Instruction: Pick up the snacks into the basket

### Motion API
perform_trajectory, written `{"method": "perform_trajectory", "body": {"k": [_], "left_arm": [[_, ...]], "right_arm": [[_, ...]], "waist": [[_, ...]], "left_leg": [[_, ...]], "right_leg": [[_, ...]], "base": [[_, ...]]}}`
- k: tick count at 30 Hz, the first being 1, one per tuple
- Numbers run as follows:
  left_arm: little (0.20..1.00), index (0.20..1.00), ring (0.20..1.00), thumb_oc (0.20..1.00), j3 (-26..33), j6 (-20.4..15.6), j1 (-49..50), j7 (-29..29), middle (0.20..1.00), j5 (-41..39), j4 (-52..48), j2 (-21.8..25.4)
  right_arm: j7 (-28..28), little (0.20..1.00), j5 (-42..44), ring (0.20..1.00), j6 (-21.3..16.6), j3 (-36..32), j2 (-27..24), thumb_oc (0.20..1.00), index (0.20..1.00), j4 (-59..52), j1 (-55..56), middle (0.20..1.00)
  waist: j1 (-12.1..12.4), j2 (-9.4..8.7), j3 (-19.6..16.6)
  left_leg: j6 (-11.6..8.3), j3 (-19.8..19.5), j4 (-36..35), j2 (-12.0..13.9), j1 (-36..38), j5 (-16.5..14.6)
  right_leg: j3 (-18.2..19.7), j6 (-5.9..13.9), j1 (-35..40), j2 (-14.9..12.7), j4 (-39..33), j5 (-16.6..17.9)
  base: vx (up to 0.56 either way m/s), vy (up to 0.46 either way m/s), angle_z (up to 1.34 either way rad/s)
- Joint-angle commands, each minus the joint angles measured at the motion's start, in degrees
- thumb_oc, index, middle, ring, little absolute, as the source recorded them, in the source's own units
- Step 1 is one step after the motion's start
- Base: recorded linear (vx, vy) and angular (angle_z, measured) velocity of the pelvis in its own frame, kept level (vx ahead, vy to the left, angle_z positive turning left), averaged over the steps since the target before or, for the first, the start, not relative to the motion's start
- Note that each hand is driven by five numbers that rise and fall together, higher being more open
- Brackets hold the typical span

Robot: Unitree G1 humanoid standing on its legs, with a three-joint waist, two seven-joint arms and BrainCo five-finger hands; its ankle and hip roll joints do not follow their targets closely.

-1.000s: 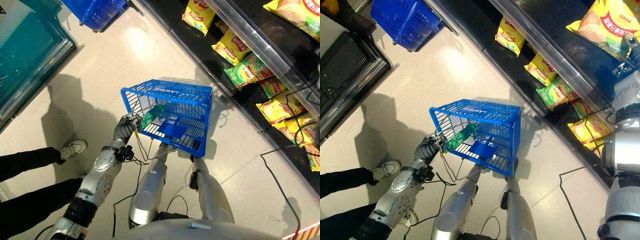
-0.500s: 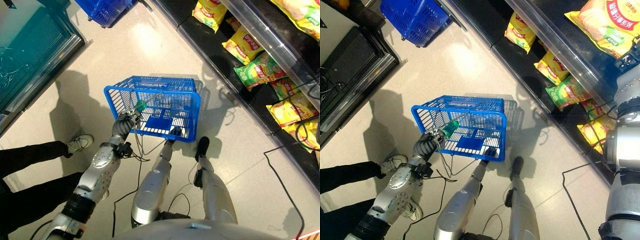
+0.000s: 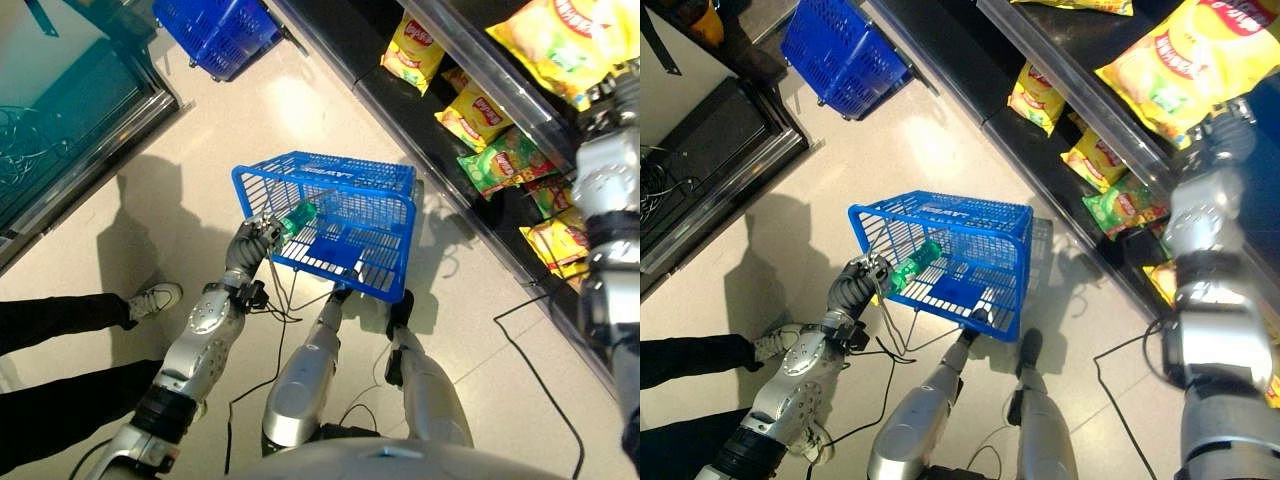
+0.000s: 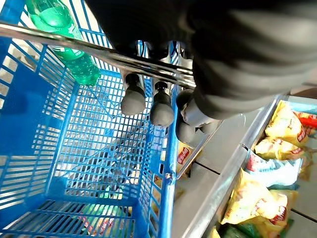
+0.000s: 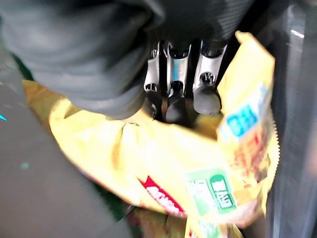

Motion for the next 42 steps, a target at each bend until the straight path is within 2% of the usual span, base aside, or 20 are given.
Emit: {"method": "perform_trajectory", "body": {"k": [1, 7, 12, 20, 26, 27, 28, 33, 36, 37, 38, 39, 40, 41, 42], "left_arm": [[0.2, 0.2, 0.2, 0.2, 6.28, -8.32, 0.74, -0.97, 0.2, -0.44, -8.02, -1.8], [0.2, 0.2, 0.2, 0.2, 9.16, -7.93, 2.88, -1.38, 0.2, 0.2, -7.88, -2.23], [0.2, 0.2, 0.2, 0.2, 11.26, -7.65, 5.06, -1.69, 0.2, 0.92, -7.52, -3.74], [0.2, 0.2, 0.2, 0.2, 12.73, -6.86, 6.57, -2.27, 0.2, 2.3, -6.74, -5.46], [0.2, 0.2, 0.2, 0.2, 13.38, -6.85, 7.3, -2.77, 0.2, 3.26, -6.16, -5.22], [0.2, 0.2, 0.2, 0.2, 13.34, -6.75, 7.31, -2.66, 0.2, 3.58, -5.97, -5.07], [0.2, 0.2, 0.2, 0.2, 13.31, -6.58, 7.43, -2.63, 0.2, 3.67, -6.03, -5.09], [0.2, 0.2, 0.2, 0.2, 12.94, -5.88, 8.52, -2.26, 0.2, 3.78, -6.73, -5.25], [0.2, 0.2, 0.2, 0.2, 12.71, -5.58, 9.03, -1.94, 0.2, 3.69, -7.21, -5.38], [0.2, 0.2, 0.2, 0.2, 12.78, -5.54, 9.15, -1.42, 0.2, 4.09, -7.12, -5.26], [0.2, 0.2, 0.2, 0.2, 13.36, -5.51, 9.3, -0.97, 0.2, 4.85, -7.42, -5.13], [0.2, 0.2, 0.2, 0.2, 14.53, -6.31, 9.65, -0.44, 0.2, 6.02, -7.55, -4.92], [0.2, 0.2, 0.2, 0.2, 15.16, -7.81, 9.87, -0.25, 0.2, 6.97, -7.67, -4.53], [0.2, 0.2, 0.2, 0.2, 14.67, -8.26, 10.11, -1.31, 0.2, 6.91, -7.52, -4.06], [0.2, 0.2, 0.2, 0.2, 14.67, -8.3, 10.07, -1.35, 0.2, 6.87, -7.48, -4.12]], "right_arm": [[0.38, 0.2, -3.46, 0.2, -5.8, -0.21, 0.99, 0.2, 0.2, -4.82, 8.57, 0.2], [0.81, 0.2, -5.91, 0.2, -4.68, -0.92, 4.48, 0.2, 0.2, -8.67, 14.85, 0.2], [1.07, 0.2, -8.02, 0.2, -3.83, -1.8, 6.84, 0.2, 0.2, -11.69, 18.8, 0.2], [4.25, 0.2, -11.93, 0.2, -2.85, -2.04, 10.09, 0.2, 0.2, -21.46, 25.49, 0.2], [4.93, 0.2, -15.2, 0.2, -1.67, -1.19, 10.14, 0.2, 0.2, -22.64, 27.86, 0.2], [4.23, 0.256, -16.53, 0.256, -0.63, -0.65, 9.43, 0.256, 0.256, -21.43, 28.29, 0.256], [3.84, 1.0, -16.67, 1.0, 0.02, -0.37, 9.21, 1.0, 1.0, -21.14, 28.62, 1.0], [4.31, 1.0, -14.44, 1.0, 1.83, 1.63, 10.53, 1.0, 1.0, -19.37, 29.49, 1.0], [3.16, 1.0, -16.11, 1.0, 2.39, 2.36, 10.82, 1.0, 1.0, -18.8, 29.13, 1.0], [0.57, 1.0, -21.88, 1.0, 2.92, 2.42, 10.18, 1.0, 1.0, -18.4, 28.72, 1.0], [-2.69, 1.0, -34.34, 1.0, 4.14, 2.09, 7.97, 1.0, 1.0, -21.0, 28.6, 1.0], [-6.33, 1.0, -52.2, 1.0, 5.61, 1.88, 3.57, 1.0, 1.0, -24.2, 28.76, 1.0], [-9.08, 1.0, -64.24, 1.0, 6.75, 1.84, -1.07, 1.0, 1.0, -24.35, 28.36, 1.0], [-9.04, 1.0, -66.33, 1.0, 7.16, 1.52, -3.67, 1.0, 1.0, -21.74, 27.27, 1.0], [-9.09, 1.0, -66.36, 1.0, 7.1, 1.6, -3.75, 1.0, 1.0, -21.53, 27.1, 1.0]], "waist": [[-3.06, -5.08, -9.72], [-4.48, -6.42, -12.9], [-4.99, -7.24, -15.12], [-6.39, -8.19, -16.79], [-6.8, -8.83, -17.64], [-6.9, -8.9, -17.82], [-6.98, -8.93, -17.83], [-7.04, -8.89, -17.52], [-6.97, -8.73, -17.16], [-6.8, -8.62, -16.99], [-6.71, -8.4, -16.82], [-6.63, -8.14, -16.78], [-6.48, -7.92, -16.74], [-6.5, -8.1, -17.01], [-6.56, -8.04, -17.0]], "left_leg": [[-0.53, 1.67, 0.69, -0.51, 4.08, -6.51], [0.01, 3.52, -0.26, -0.11, 6.27, -7.21], [0.61, 5.27, 0.36, 0.06, 7.72, -8.58], [1.19, 6.56, 0.17, 0.84, 9.95, -9.73], [1.59, 8.12, -0.29, 1.25, 11.54, -10.57], [1.56, 8.39, -0.36, 1.33, 11.93, -10.69], [1.54, 8.55, -0.3, 1.4, 12.1, -10.76], [1.38, 8.81, -0.12, 1.54, 12.36, -10.77], [1.28, 8.53, 0.23, 1.48, 12.15, -10.8], [1.33, 8.42, 0.33, 1.43, 12.07, -10.81], [1.39, 8.38, 0.29, 1.47, 12.14, -10.86], [1.43, 8.33, 0.28, 1.5, 11.96, -10.83], [1.46, 8.19, 0.1, 1.61, 11.93, -10.78], [1.47, 8.08, -0.12, 1.7, 11.88, -10.66], [1.47, 8.04, -0.16, 1.7, 11.88, -10.64]], "right_leg": [[1.13, 3.45, 3.8, -1.49, -3.15, -3.73], [2.88, 3.81, 5.21, -1.33, -6.02, -1.89], [4.88, 3.92, 6.32, -1.18, -6.62, -1.63], [6.83, 3.93, 7.57, -0.37, -6.62, -1.89], [8.89, 4.07, 7.93, 0.48, -6.62, -1.81], [9.11, 4.07, 8.07, 0.56, -6.62, -1.84], [9.2, 4.04, 8.19, 0.61, -6.62, -1.85], [9.17, 3.92, 8.53, 0.66, -6.62, -2.01], [8.85, 3.84, 8.62, 0.5, -6.62, -2.1], [8.77, 3.87, 8.68, 0.41, -6.62, -2.09], [8.69, 3.91, 8.75, 0.4, -6.62, -2.18], [8.57, 4.02, 8.65, 0.37, -6.62, -2.28], [8.34, 4.16, 8.69, 0.34, -6.62, -2.45], [8.04, 4.32, 8.69, 0.15, -6.62, -2.46], [7.99, 4.32, 8.68, 0.15, -6.62, -2.48]], "base": [[0.05, 0.052, -0.09], [0.03, 0.048, -0.22], [0.03, 0.03, -0.21], [0.03, -0.004, -0.1], [0.02, 0.001, -0.25], [0.02, 0.002, -0.27], [0.01, 0.007, -0.3], [0.0, 0.003, -0.08], [0.0, 0.0, 0.0], [0.01, 0.004, 0.03], [0.02, 0.009, 0.08], [0.03, 0.012, 0.09], [0.04, 0.008, 0.11], [0.03, 0.003, 0.09], [0.05, -0.001, 0.12]]}}
